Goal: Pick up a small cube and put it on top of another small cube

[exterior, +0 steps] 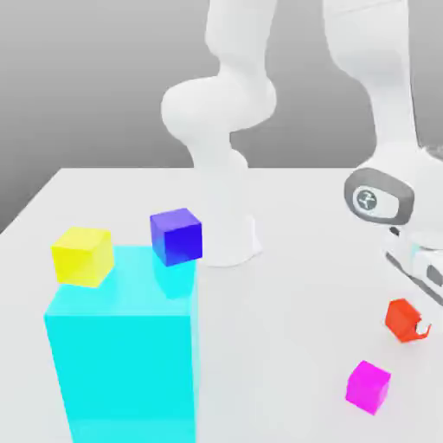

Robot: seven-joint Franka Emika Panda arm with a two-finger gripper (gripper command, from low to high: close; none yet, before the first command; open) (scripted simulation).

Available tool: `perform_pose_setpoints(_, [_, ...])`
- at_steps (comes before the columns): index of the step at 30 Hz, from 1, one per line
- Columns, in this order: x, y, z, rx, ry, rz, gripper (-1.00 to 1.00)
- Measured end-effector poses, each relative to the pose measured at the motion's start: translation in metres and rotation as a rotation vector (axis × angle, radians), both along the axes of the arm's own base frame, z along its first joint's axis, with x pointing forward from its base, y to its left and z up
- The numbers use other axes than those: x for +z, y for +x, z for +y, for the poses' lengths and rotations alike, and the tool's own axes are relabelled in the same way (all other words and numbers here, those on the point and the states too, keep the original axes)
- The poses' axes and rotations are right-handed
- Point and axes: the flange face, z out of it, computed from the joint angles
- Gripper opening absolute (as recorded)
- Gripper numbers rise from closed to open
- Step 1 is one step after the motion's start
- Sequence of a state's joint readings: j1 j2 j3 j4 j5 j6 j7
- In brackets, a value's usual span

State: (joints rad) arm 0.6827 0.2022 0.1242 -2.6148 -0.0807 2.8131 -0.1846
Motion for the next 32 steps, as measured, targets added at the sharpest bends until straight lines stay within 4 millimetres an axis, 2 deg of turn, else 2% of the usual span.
perform_pose_setpoints(1, [0.012,0.004,-0.003,-0.012,0.000,0.000,-1.00])
perform_pose_setpoints(3, [0.038,0.028,-0.023,-0.083,0.002,0.000,-1.00])
perform_pose_setpoints(4, [0.052,0.046,-0.041,-0.144,0.002,0.000,-1.00])
perform_pose_setpoints(7, [0.094,0.080,-0.086,-0.271,0.005,0.000,-1.00])
perform_pose_setpoints(10, [0.136,0.101,-0.130,-0.384,0.006,-0.001,-1.00])
perform_pose_setpoints(13, [0.177,0.114,-0.187,-0.514,0.006,-0.002,-1.00])
perform_pose_setpoints(17, [0.230,0.114,-0.269,-0.699,0.005,-0.002,-1.00])
perform_pose_setpoints(21, [0.278,0.090,-0.352,-0.891,0.004,0.001,-1.00])
perform_pose_setpoints(22, [0.278,0.084,-0.364,-0.921,0.004,0.001,-1.00])
perform_pose_setpoints(23, [0.271,0.082,-0.371,-0.936,0.003,0.002,-1.00])
perform_pose_setpoints(25, [0.246,0.080,-0.375,-0.947,0.003,0.002,-1.00])
perform_pose_setpoints(26, [0.234,0.079,-0.376,-0.949,0.004,0.002,1.00])
perform_pose_setpoints(31, [0.234,0.079,-0.376,-0.949,0.004,0.002,1.00])
perform_pose_setpoints(32, [0.227,0.079,-0.376,-0.950,0.003,0.001,1.00])
